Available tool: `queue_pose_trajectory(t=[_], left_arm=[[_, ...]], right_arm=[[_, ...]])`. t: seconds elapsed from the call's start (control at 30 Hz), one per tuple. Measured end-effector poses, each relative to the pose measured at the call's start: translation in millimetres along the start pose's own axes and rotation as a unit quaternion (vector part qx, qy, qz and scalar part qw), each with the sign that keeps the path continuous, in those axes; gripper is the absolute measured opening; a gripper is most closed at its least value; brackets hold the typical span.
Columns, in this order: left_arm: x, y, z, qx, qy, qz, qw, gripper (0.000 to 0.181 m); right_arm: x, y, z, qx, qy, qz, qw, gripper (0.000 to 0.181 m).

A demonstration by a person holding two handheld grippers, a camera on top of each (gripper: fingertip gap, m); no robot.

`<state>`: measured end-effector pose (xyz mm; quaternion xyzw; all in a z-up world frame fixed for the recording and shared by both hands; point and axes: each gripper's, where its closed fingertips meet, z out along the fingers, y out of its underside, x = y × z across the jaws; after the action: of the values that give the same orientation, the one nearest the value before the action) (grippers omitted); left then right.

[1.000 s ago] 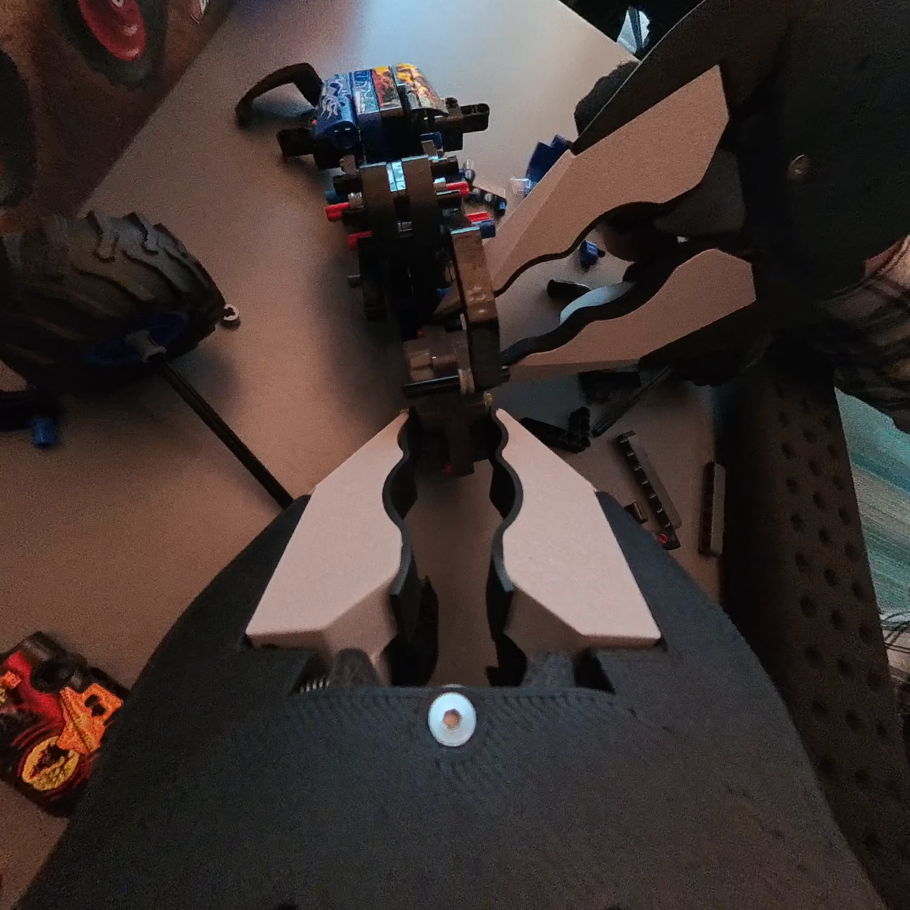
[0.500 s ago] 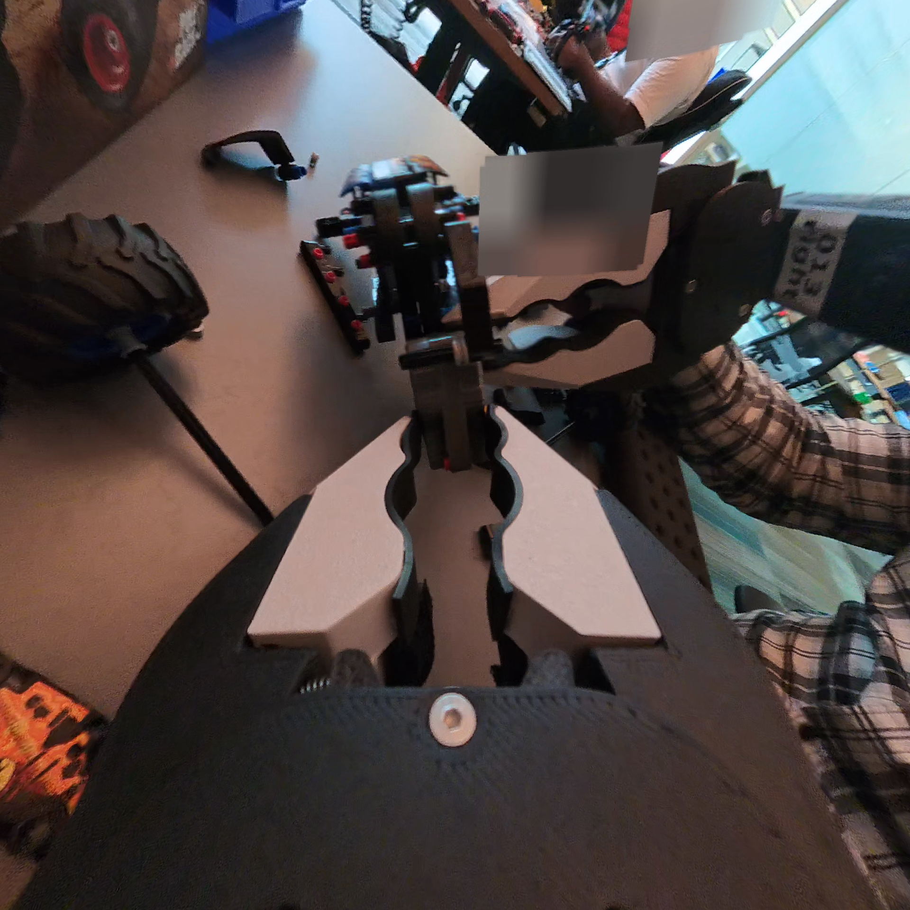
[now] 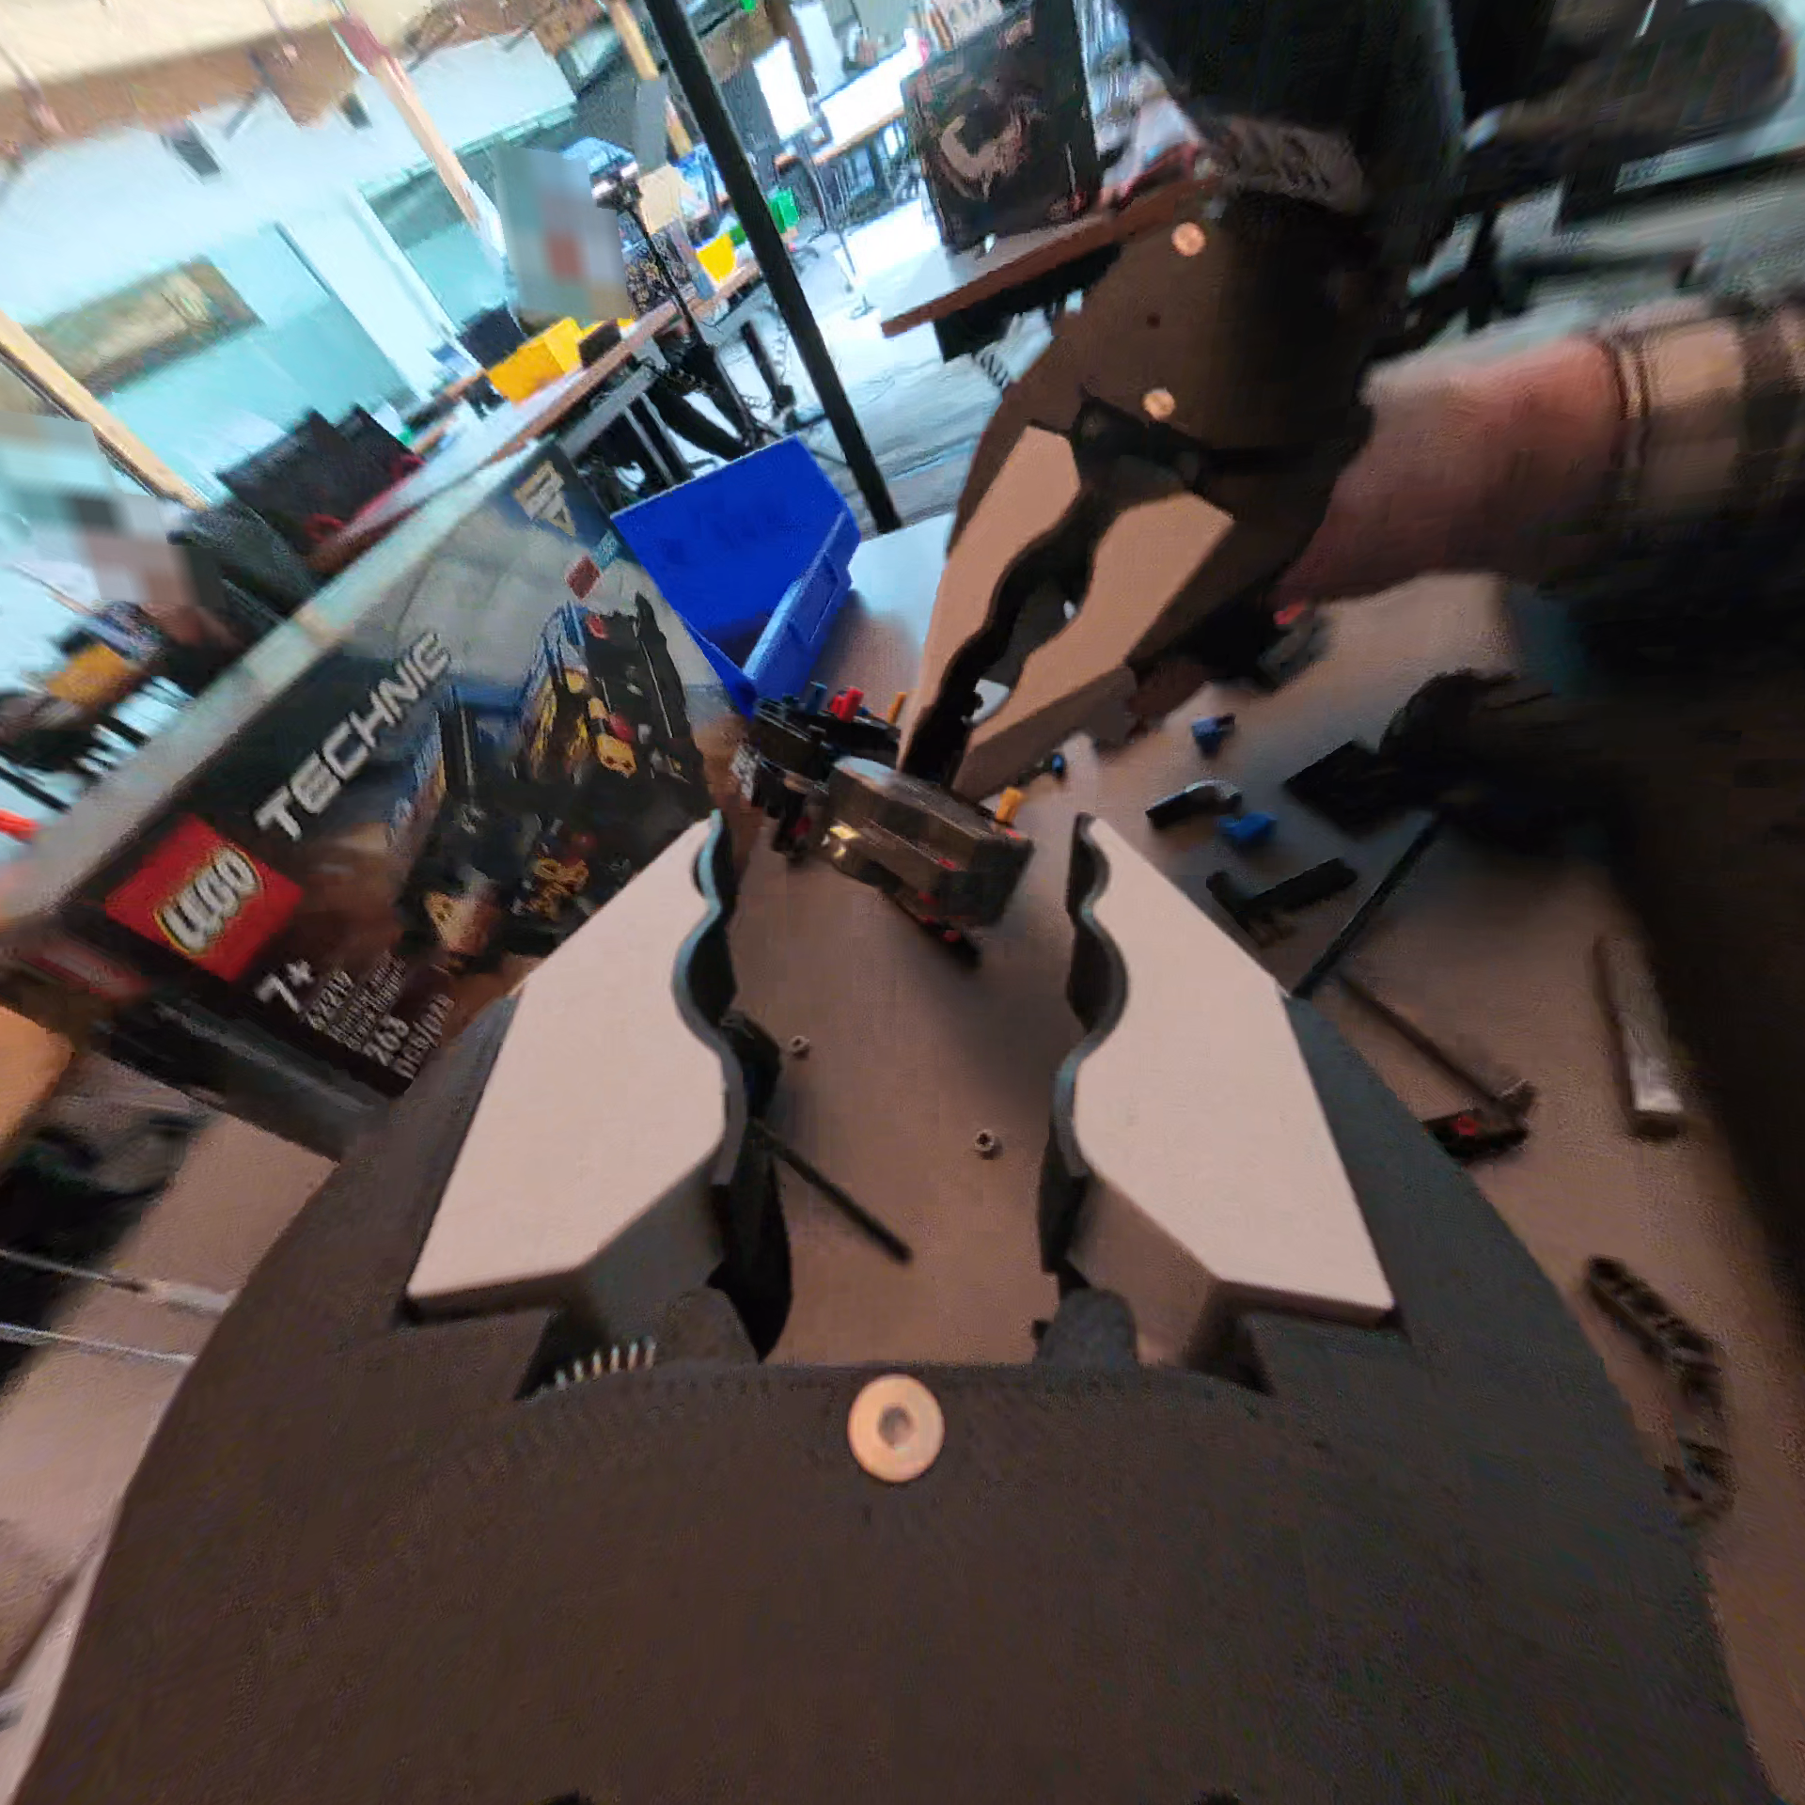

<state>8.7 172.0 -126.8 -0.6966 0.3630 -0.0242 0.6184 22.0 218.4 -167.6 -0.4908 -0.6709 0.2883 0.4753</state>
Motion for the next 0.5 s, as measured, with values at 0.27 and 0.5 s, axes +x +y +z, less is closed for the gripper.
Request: queue_pose_trajectory(t=[0.27,0.5], left_arm=[[-9,8,33,-0.108,-0.148,0.231,0.956,0.050],[-9,-2,24,-0.058,-0.091,0.098,0.989,0.042]], right_arm=[[2,-13,-7,0.028,0.000,0.024,0.999,0.006],[-2,-27,-14,0.068,-0.009,0.010,0.998,0.006]])
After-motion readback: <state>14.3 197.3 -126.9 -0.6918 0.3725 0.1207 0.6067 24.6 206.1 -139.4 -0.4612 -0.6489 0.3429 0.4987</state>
